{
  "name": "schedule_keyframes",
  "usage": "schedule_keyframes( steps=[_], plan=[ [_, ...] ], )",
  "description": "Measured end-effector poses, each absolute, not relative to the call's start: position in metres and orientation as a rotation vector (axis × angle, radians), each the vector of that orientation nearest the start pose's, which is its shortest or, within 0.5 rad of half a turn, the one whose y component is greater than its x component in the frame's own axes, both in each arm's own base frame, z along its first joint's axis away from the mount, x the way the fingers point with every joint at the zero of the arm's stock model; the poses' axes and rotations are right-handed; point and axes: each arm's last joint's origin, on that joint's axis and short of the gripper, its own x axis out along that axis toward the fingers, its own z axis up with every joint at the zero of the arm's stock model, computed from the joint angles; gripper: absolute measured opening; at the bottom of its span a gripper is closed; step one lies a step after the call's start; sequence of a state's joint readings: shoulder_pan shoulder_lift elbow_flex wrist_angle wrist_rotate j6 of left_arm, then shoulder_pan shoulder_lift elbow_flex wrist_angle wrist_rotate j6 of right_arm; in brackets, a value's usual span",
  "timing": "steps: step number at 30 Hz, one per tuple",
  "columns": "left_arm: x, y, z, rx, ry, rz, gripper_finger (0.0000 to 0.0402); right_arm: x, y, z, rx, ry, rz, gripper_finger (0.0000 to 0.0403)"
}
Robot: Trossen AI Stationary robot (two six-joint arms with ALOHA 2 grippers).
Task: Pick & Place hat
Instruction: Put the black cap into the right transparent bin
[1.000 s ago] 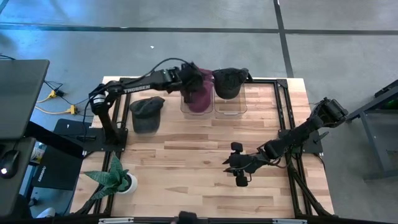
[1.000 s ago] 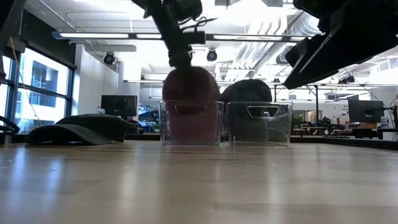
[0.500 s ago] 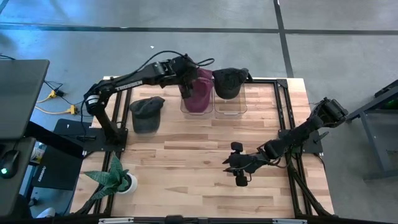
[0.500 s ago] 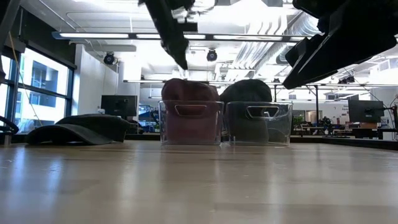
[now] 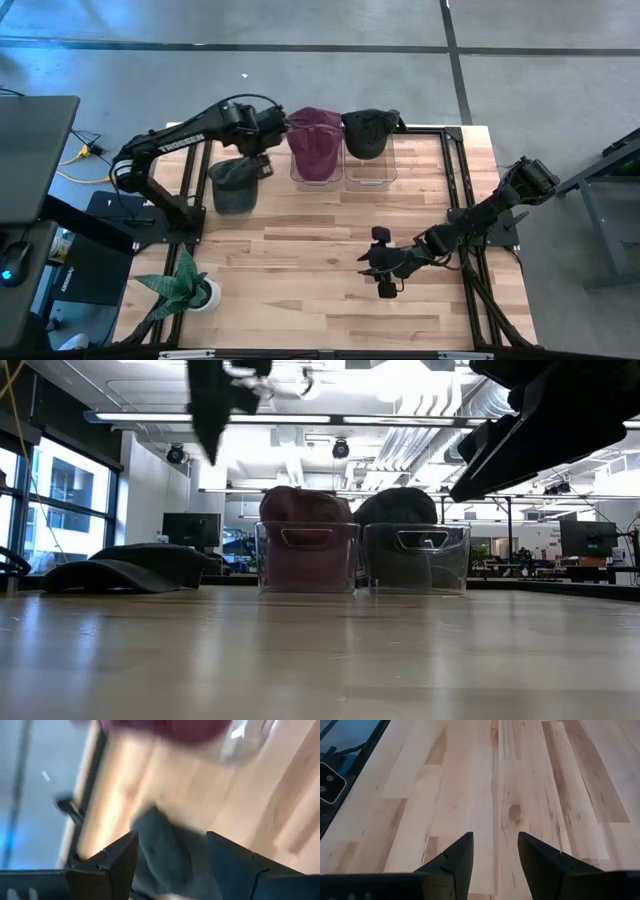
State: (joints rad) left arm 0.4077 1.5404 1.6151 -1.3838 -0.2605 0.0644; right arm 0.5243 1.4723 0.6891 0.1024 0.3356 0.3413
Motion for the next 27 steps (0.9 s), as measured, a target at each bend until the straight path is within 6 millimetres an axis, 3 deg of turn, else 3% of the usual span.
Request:
schedule_keyframes(
  steps=[7,11,14,17,20,24,27],
  plan=[
    [0.208,0.129,0.289,-0.268,1.525,0.671,0.0204,0.252,0.135,0.179,0.03,0.607,0.093,0.0149],
    [0.191,0.144,0.245,-0.34,1.562,0.876,0.0188,0.254,0.136,0.182,0.005,0.57,0.111,0.0149],
    [0.179,0.151,0.214,-0.422,1.557,0.905,0.0169,0.255,0.137,0.183,0.004,0.551,0.121,0.0149],
    [0.178,0.147,0.188,-0.53,1.525,0.783,0.0147,0.255,0.137,0.183,0.007,0.551,0.122,0.0149],
    [0.184,0.134,0.176,-0.673,1.415,0.562,0.0126,0.255,0.137,0.183,0.006,0.55,0.123,0.0149],
    [0.206,0.106,0.167,-0.813,1.204,0.14,0.0106,0.255,0.138,0.183,0.026,0.558,0.141,0.0149],
    [0.23,0.076,0.163,-0.82,1.08,-0.038,0.0098,0.254,0.139,0.183,0.063,0.576,0.193,0.0149]
  ],
)
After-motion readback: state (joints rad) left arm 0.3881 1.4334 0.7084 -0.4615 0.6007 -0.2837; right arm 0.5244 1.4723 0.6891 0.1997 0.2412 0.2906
